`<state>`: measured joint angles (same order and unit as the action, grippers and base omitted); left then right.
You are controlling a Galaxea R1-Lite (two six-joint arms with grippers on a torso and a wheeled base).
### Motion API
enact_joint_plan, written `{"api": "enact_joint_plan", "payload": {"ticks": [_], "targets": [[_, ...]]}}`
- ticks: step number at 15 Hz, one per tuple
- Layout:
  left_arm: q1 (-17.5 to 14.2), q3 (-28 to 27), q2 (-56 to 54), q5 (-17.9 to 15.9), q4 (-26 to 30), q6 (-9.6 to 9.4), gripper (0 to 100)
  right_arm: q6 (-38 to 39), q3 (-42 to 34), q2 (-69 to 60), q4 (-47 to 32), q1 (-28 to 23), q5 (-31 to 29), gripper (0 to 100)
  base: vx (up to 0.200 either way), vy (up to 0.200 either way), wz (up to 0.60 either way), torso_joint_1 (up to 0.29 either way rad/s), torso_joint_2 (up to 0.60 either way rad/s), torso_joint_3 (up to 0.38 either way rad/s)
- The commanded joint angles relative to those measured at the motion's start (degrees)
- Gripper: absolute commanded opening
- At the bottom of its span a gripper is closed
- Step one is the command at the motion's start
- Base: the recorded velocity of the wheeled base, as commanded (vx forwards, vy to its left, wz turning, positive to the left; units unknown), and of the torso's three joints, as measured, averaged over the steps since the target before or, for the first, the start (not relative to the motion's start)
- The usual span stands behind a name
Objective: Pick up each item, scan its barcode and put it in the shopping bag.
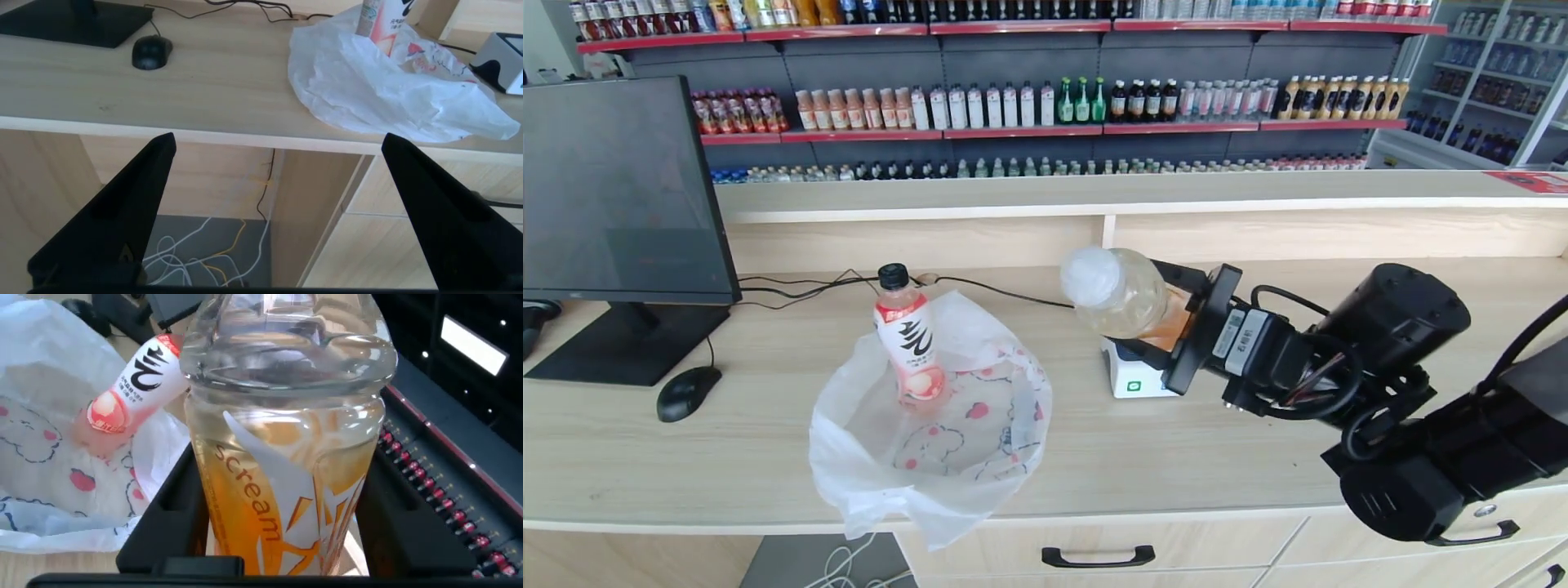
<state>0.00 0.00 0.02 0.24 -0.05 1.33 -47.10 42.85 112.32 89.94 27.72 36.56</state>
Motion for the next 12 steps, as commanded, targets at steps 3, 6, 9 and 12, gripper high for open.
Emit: {"api": "enact_joint_plan", "payload": {"ticks": [3,6,9,12], "targets": [[0.0,0.0,-0.02,0.02,-0.04,-0.01,100,-3.96,0.66,2.02,0.06,-3.46,4.4,0,0.0,0.0,0.0,0.0,0.0,0.0],[0.0,0.0,-0.02,0.02,-0.13,-0.01,100,-4.93,2.77,2.29,0.06,-5.49,5.45,0,0.0,0.0,0.0,0.0,0.0,0.0],[0.0,0.0,-0.02,0.02,-0.13,0.25,100,-5.63,4.44,5.36,0.06,-6.28,8.35,0,0.0,0.0,0.0,0.0,0.0,0.0],[0.0,0.0,-0.02,0.02,-0.13,0.25,100,-5.89,8.13,8.17,0.06,-6.28,10.11,0,0.0,0.0,0.0,0.0,0.0,0.0]]}}
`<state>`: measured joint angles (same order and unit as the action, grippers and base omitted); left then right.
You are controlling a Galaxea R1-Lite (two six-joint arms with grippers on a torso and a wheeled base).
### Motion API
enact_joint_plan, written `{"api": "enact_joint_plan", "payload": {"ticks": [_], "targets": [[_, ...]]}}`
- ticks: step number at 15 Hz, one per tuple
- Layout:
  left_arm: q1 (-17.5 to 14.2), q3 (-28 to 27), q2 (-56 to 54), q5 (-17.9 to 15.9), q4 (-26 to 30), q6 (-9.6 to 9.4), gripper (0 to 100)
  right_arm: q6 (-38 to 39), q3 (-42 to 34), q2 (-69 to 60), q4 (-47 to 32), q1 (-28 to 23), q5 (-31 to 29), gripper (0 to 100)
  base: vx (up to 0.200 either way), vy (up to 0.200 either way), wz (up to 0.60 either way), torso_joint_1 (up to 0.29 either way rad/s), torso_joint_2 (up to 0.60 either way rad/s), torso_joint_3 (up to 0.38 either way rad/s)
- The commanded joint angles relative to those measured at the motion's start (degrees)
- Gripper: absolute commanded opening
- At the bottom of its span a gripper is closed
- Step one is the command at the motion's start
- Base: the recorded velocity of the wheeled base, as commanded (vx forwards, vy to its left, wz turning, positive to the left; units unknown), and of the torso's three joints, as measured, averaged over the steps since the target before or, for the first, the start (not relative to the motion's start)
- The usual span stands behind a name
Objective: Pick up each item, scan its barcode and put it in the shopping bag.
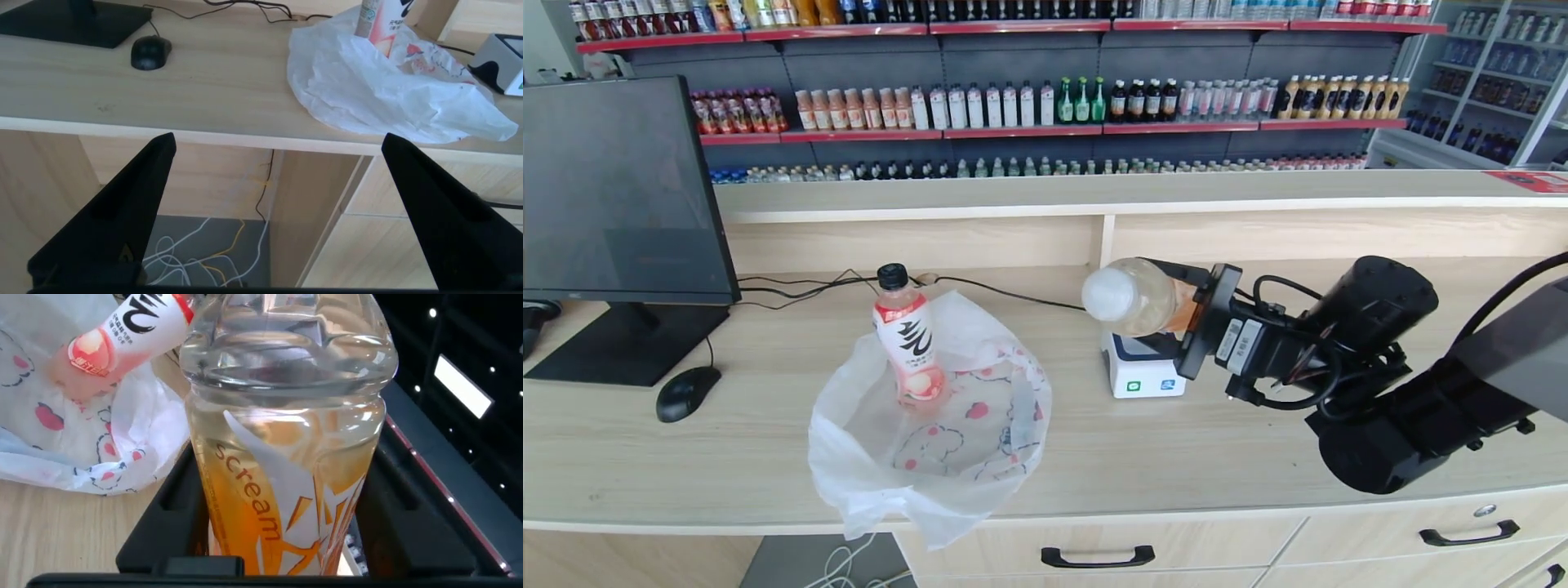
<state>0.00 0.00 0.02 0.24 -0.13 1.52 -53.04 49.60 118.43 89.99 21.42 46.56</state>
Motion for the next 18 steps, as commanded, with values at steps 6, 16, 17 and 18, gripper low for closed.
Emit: {"api": "enact_joint_plan", "payload": {"ticks": [6,16,17,18], "targets": [[0.0,0.0,-0.02,0.02,-0.04,-0.03,100,0.04,6.12,6.37,0.01,-0.41,0.91,0,0.0,0.0,0.0,0.0,0.0,0.0],[0.0,0.0,-0.02,0.02,-0.04,-0.21,100,-0.13,7.09,7.78,0.01,-0.41,0.91,0,0.0,0.0,0.0,0.0,0.0,0.0],[0.0,0.0,-0.02,0.02,-0.04,-0.21,100,-0.13,7.0,7.78,0.01,-0.41,0.91,0,0.0,0.0,0.0,0.0,0.0,0.0],[0.0,0.0,-0.02,0.02,-0.04,-0.29,100,-0.13,7.0,7.87,0.01,-0.41,0.91,0,0.0,0.0,0.0,0.0,0.0,0.0]]}}
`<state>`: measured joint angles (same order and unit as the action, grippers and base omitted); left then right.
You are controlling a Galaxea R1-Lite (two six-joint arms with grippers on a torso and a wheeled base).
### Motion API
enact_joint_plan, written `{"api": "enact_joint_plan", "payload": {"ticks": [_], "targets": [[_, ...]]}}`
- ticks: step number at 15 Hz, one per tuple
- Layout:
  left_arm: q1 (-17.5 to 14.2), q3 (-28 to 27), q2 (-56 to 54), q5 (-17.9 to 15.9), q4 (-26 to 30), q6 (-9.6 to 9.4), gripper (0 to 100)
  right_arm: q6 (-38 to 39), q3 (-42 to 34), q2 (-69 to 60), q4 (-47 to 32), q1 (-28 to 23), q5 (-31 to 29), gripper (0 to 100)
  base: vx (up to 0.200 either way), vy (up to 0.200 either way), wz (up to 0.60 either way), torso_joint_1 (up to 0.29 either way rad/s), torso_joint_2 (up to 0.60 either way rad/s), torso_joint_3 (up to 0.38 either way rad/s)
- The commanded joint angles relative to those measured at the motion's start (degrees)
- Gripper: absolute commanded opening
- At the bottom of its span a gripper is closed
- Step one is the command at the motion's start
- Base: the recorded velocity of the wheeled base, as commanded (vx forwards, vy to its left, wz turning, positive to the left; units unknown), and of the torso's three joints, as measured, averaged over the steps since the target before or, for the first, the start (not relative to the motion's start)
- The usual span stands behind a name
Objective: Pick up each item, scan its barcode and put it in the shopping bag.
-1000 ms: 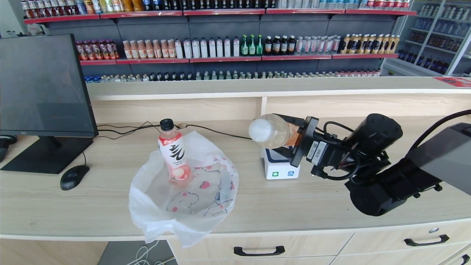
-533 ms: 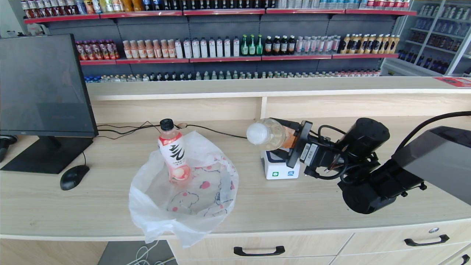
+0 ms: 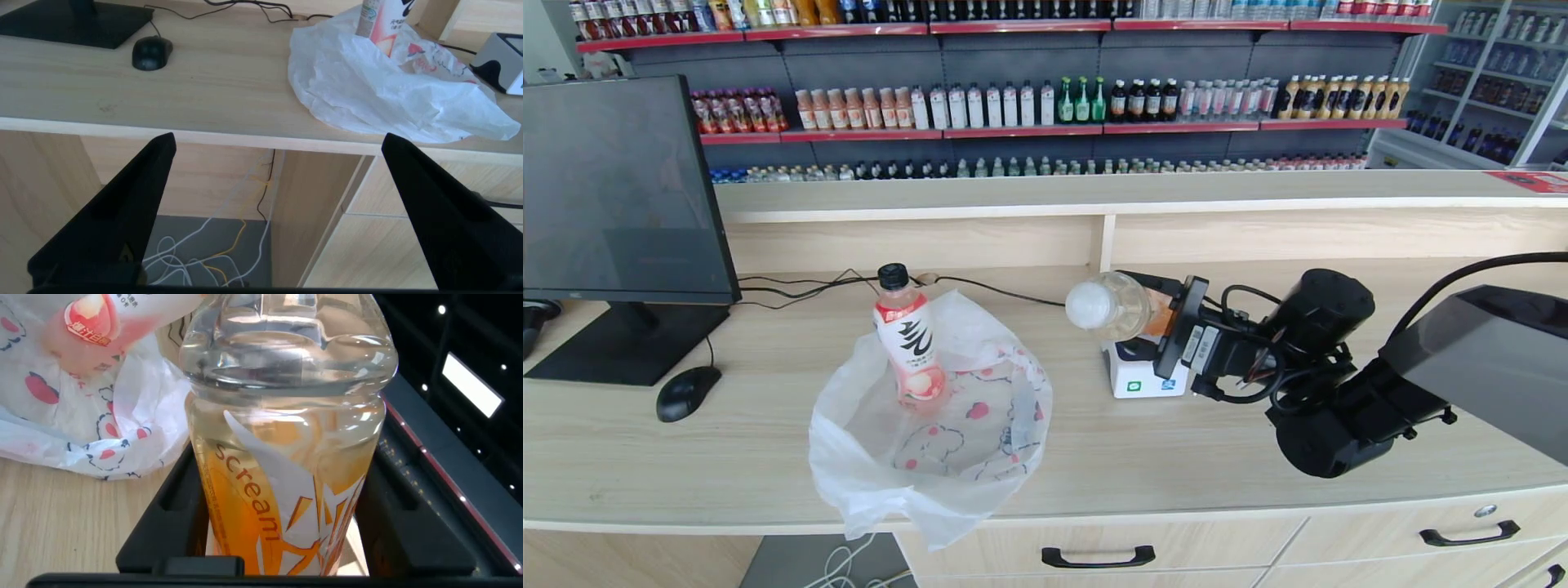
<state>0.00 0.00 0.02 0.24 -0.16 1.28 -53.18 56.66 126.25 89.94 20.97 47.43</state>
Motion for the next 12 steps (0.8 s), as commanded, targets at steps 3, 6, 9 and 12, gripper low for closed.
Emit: {"api": "enact_joint_plan", "payload": {"ticks": [3,6,9,12], "targets": [[0.0,0.0,-0.02,0.02,-0.02,0.04,100,0.09,-0.06,0.4,0.06,-0.05,0.03,0,0.0,0.0,0.0,0.0,0.0,0.0],[0.0,0.0,-0.02,0.02,-0.02,0.04,100,0.0,-0.15,0.49,0.06,0.04,0.03,0,0.0,0.0,0.0,0.0,0.0,0.0],[0.0,0.0,-0.02,0.02,-0.02,0.04,100,-0.09,-0.15,0.49,0.06,-0.05,0.03,0,0.0,0.0,0.0,0.0,0.0,0.0],[0.0,0.0,-0.02,0.02,-0.02,0.04,100,0.44,-0.24,0.32,0.06,0.04,-0.06,0,0.0,0.0,0.0,0.0,0.0,0.0]]}}
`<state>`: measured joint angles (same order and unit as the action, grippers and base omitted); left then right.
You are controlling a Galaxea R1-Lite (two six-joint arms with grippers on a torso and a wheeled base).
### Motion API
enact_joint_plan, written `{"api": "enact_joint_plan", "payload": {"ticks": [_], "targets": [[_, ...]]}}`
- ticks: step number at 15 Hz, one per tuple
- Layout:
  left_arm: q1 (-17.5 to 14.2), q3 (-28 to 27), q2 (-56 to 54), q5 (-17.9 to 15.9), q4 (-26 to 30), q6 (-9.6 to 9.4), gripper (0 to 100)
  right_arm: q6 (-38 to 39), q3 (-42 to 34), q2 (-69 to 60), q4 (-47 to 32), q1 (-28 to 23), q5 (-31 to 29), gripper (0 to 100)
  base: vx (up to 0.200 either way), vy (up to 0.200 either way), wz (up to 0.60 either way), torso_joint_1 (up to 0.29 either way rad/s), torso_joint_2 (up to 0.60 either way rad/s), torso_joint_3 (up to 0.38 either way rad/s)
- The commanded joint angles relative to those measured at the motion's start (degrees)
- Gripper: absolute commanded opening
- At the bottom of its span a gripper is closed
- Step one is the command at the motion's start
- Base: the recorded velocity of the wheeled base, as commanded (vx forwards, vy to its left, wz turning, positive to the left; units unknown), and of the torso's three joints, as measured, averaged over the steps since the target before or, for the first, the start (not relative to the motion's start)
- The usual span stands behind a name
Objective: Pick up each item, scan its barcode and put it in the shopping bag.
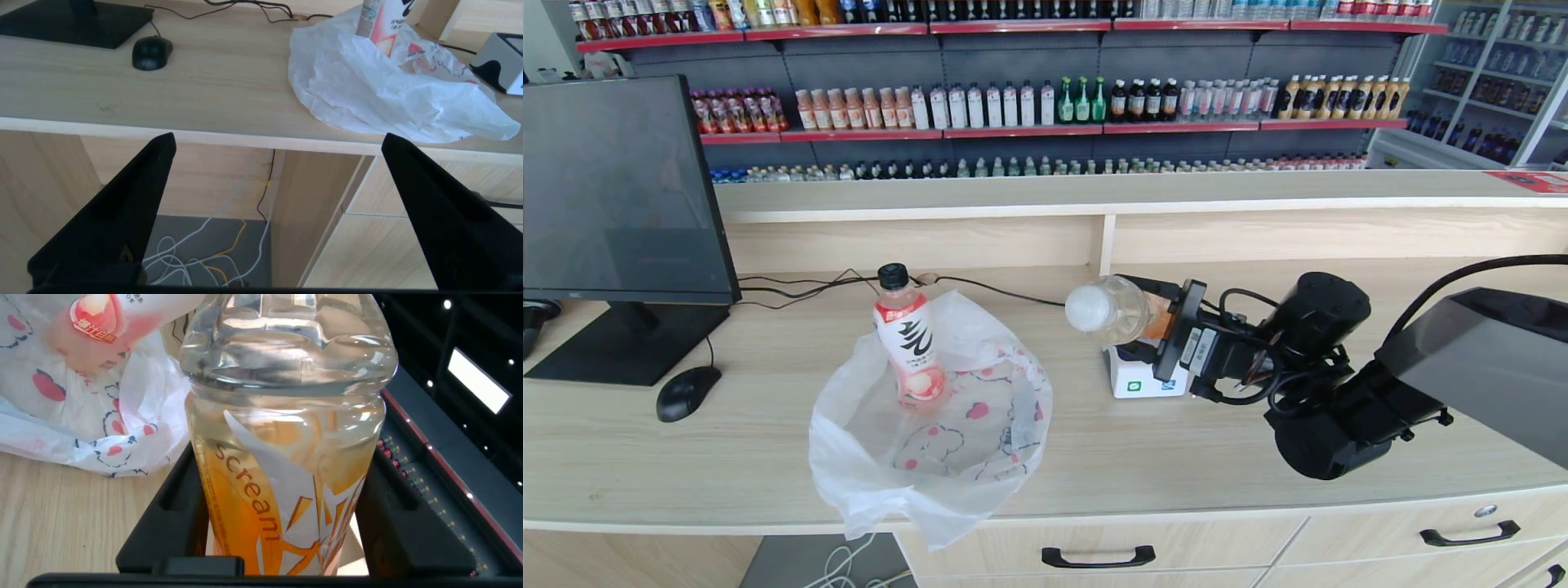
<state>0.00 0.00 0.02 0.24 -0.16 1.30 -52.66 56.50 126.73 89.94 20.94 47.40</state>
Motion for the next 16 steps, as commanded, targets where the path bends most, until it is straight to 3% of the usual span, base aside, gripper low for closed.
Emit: {"api": "enact_joint_plan", "payload": {"ticks": [1,6,9,13,16], "targets": [[0.0,0.0,-0.02,0.02,-0.02,0.01,100,0.72,-0.08,-0.43,0.06,0.06,-0.11,0,0.0,0.0,0.0,0.0,0.0,0.0],[0.0,0.0,-0.02,0.02,-0.02,-0.07,100,4.94,-0.52,-3.25,0.06,0.15,-1.17,0,0.0,0.0,0.0,0.0,0.0,0.0],[0.0,0.0,-0.02,0.02,-0.02,0.01,100,7.58,-4.74,-7.64,0.06,0.85,-7.67,0,0.0,0.0,0.0,0.0,0.0,0.0],[0.0,0.0,-0.02,0.02,0.07,-0.07,100,12.32,-16.86,-17.92,0.06,1.38,-18.48,0,0.0,0.0,0.0,0.0,0.0,0.0],[0.0,0.0,-0.02,0.02,0.07,-0.07,100,15.31,-21.79,-22.5,0.06,1.21,-21.91,0,0.0,0.0,0.0,0.0,0.0,0.0]]}}
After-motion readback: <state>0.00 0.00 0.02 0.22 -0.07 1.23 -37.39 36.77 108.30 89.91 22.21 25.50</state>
